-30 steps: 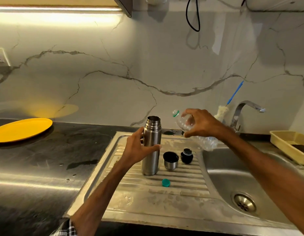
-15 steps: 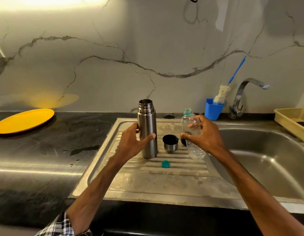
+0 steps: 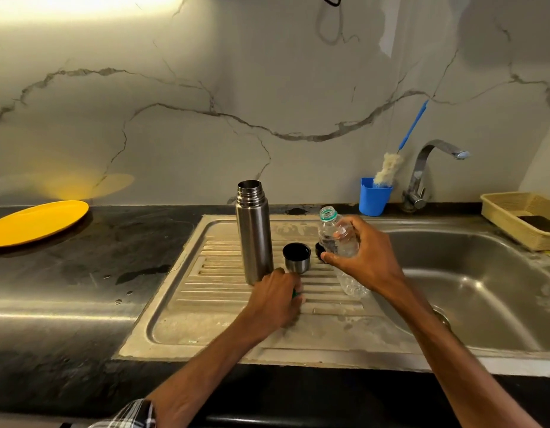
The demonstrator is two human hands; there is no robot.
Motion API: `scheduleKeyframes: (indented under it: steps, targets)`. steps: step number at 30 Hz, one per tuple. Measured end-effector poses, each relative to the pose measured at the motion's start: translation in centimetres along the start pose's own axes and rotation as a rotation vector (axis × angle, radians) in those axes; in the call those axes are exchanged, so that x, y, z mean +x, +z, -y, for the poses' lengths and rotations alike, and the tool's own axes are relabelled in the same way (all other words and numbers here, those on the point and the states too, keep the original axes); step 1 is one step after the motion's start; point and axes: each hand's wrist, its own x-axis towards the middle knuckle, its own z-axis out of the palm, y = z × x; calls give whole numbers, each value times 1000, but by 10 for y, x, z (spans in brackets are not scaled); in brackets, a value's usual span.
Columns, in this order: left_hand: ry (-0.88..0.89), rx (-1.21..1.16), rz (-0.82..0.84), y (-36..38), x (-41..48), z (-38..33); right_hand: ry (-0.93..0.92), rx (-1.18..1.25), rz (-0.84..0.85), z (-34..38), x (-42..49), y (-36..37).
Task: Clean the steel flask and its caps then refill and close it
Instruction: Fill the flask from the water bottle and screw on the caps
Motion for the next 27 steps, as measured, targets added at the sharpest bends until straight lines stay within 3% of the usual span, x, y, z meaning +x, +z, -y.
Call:
scheduleKeyframes:
  steps: [4,7,12,16,21,27]
  targets:
    - [23,-57,20,0,7,6,-5,5,-10,2,-5,-5]
    - [25,-295,-39,-13,6,1,0,28,-5,2,-8,-7]
    - [-76,-851,-354,-69,14,-26,48,67,8,-1,-13,-14]
    - [-48,-1062,-501,-96,28,-51,79,73,25,-1,-17,-19]
    - [12,-1178,-406,-87,37,-73,70,54,11,0,-17,-19]
    - [4,-1161,-315,-84,42,-74,63,29,-20,0,-19,-22]
